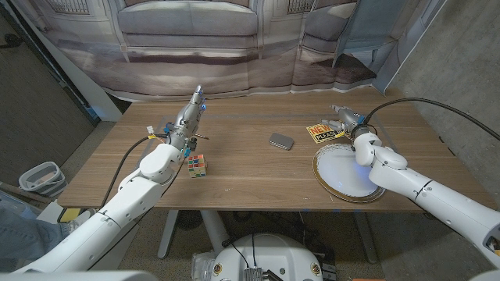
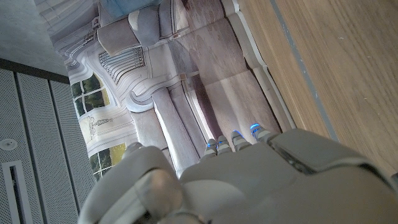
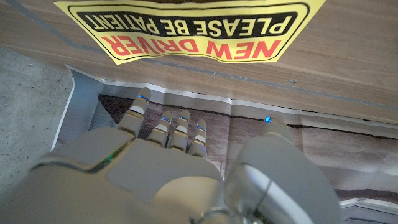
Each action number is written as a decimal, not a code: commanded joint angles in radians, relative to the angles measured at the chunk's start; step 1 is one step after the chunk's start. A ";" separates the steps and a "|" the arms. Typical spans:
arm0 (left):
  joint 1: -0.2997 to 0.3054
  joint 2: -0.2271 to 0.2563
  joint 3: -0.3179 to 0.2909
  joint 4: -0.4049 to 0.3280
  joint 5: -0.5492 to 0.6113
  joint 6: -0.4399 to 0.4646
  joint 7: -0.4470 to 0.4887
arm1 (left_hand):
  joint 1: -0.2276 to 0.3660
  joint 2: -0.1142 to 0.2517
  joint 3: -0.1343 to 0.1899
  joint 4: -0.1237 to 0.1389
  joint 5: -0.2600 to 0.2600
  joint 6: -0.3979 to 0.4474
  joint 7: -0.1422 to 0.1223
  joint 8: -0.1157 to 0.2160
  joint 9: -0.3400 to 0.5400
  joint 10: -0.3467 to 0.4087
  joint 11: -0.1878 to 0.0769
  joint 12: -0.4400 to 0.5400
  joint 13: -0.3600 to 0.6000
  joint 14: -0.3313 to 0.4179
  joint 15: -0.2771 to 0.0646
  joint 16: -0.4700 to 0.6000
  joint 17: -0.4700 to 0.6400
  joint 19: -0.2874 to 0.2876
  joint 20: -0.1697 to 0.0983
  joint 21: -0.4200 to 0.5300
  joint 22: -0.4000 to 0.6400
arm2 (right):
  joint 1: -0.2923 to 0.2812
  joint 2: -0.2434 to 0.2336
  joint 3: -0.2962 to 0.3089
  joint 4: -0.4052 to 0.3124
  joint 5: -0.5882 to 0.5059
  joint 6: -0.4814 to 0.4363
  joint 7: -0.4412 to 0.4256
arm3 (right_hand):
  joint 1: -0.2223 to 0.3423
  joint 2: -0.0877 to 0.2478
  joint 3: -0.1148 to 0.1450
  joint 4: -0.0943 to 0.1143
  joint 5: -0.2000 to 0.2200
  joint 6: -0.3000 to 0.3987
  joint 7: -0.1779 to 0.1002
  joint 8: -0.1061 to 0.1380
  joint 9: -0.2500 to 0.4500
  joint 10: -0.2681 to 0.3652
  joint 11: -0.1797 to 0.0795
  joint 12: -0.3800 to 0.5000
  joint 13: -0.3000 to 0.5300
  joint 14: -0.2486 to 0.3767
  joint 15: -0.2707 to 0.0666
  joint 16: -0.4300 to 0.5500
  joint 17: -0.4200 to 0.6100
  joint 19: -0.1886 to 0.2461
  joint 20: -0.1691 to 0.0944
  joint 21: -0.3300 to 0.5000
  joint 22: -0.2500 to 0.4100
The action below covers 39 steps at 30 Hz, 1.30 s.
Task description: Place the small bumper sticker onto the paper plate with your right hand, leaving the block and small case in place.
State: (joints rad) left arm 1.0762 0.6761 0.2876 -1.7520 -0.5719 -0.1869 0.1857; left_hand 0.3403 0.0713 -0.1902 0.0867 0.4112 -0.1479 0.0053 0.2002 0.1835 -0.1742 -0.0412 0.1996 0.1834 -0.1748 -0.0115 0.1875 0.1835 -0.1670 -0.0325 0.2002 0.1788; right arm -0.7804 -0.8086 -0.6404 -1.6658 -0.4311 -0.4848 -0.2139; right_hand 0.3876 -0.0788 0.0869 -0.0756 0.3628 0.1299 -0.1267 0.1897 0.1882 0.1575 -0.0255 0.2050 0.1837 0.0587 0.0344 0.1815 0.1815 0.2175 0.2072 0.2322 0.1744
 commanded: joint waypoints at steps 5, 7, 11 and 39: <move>0.003 -0.001 0.000 -0.010 0.008 0.000 0.010 | 0.009 0.003 -0.009 0.000 -0.003 -0.001 0.006 -0.002 0.003 -0.065 0.014 -0.005 0.003 -0.098 0.008 -0.007 0.002 -0.172 -0.017 -0.004 0.006 | 0.008 -0.008 0.001 -0.005 0.044 -0.018 0.046 | 0.014 -0.015 0.002 -0.014 0.014 -0.015 0.000 -0.003 0.003 -0.019 0.008 -0.006 0.005 -0.015 0.015 -0.002 0.002 0.029 0.002 0.002 0.002; 0.003 0.000 -0.001 -0.012 0.004 -0.001 0.006 | 0.009 0.004 -0.010 0.000 -0.003 -0.001 0.007 -0.003 0.003 -0.068 0.014 -0.005 0.003 -0.103 0.007 -0.008 0.002 -0.176 -0.017 -0.006 0.006 | 0.012 -0.008 -0.001 -0.002 0.045 -0.023 0.051 | 0.016 -0.016 0.002 -0.016 0.015 -0.016 0.000 -0.003 0.003 -0.020 0.010 -0.006 0.005 -0.018 0.015 -0.003 0.002 0.023 0.003 -0.002 0.002; 0.007 0.004 -0.003 -0.021 0.008 0.003 0.013 | 0.010 0.004 -0.011 0.000 -0.003 -0.002 0.007 -0.003 0.003 -0.070 0.013 -0.005 0.003 -0.108 0.008 -0.009 0.002 -0.178 -0.018 -0.006 0.006 | 0.017 -0.006 -0.009 0.005 0.042 -0.032 0.051 | 0.021 -0.018 0.001 -0.019 0.019 -0.022 0.001 -0.003 0.003 -0.022 0.012 -0.005 0.005 -0.027 0.012 -0.004 0.002 0.010 0.002 -0.011 0.002; -0.004 0.006 0.000 -0.019 0.012 0.022 0.018 | 0.012 0.009 -0.019 0.002 -0.004 -0.001 0.011 -0.003 0.003 -0.065 0.031 0.000 0.004 -0.104 0.023 -0.001 0.002 -0.186 -0.013 -0.004 0.006 | 0.066 0.020 -0.055 0.067 0.045 -0.073 0.064 | 0.023 -0.022 -0.015 -0.020 0.048 -0.020 0.001 0.006 0.003 -0.045 -0.021 -0.003 0.004 -0.088 -0.002 -0.004 0.004 -0.163 0.007 -0.058 0.005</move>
State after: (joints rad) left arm 1.0797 0.6769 0.2873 -1.7723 -0.5629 -0.1751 0.2020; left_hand 0.3443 0.0753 -0.2043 0.0892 0.4111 -0.1463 0.0146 0.2002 0.1835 -0.1723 -0.0176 0.1955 0.1834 -0.1730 0.0060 0.1811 0.1835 -0.1670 -0.0325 0.1953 0.1839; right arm -0.7338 -0.7968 -0.6782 -1.6208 -0.3897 -0.5470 -0.1566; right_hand 0.4072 -0.0984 0.0785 -0.0919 0.4032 0.1105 -0.1286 0.1897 0.1881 0.1119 -0.0410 0.1973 0.1836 -0.0220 0.0250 0.1761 0.1840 0.0576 0.2125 0.1701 0.1743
